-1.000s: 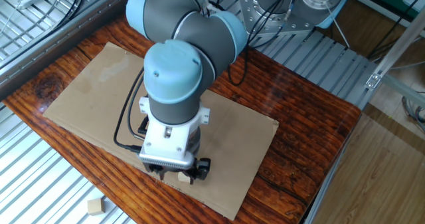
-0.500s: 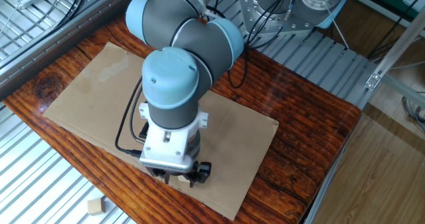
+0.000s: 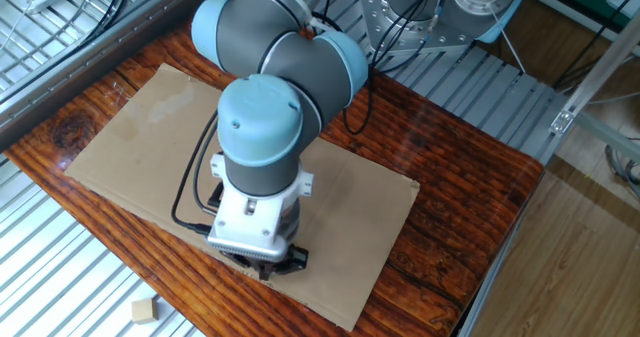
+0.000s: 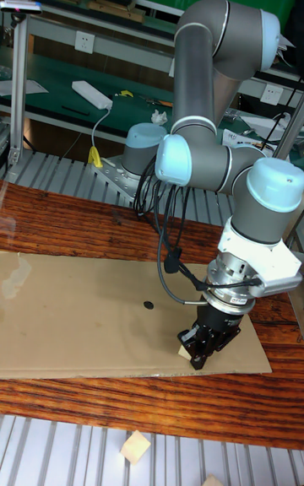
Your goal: Pick up one small block
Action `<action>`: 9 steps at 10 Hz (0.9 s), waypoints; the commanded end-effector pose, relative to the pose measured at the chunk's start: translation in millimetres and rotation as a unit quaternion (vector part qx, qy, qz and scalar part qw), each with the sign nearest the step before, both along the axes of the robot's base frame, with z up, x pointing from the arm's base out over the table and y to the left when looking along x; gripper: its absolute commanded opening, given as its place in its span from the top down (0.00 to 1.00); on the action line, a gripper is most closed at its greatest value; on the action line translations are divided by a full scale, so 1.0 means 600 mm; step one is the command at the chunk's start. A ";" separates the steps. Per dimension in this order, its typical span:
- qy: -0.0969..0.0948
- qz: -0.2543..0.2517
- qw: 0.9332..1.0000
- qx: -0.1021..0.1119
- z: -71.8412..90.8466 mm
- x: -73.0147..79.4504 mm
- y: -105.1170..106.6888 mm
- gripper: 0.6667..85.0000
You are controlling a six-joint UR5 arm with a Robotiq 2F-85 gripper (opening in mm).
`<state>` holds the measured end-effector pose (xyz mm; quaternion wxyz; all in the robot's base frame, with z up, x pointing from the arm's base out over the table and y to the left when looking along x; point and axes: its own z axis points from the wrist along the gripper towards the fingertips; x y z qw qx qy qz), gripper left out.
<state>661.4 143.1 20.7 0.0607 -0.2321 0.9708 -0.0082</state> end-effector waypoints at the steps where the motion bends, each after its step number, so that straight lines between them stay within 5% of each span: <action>1: -0.012 -0.011 1.000 0.008 0.015 0.013 -0.002 0.77; 4: -0.017 -0.006 1.000 0.000 0.014 0.018 -0.008 0.46; 6: -0.012 -0.023 1.000 -0.015 0.009 0.012 -0.030 0.46; 8: 0.002 -0.045 0.999 0.004 -0.010 -0.006 -0.042 0.46; 9: 0.009 -0.051 0.998 0.030 -0.015 -0.017 -0.029 0.39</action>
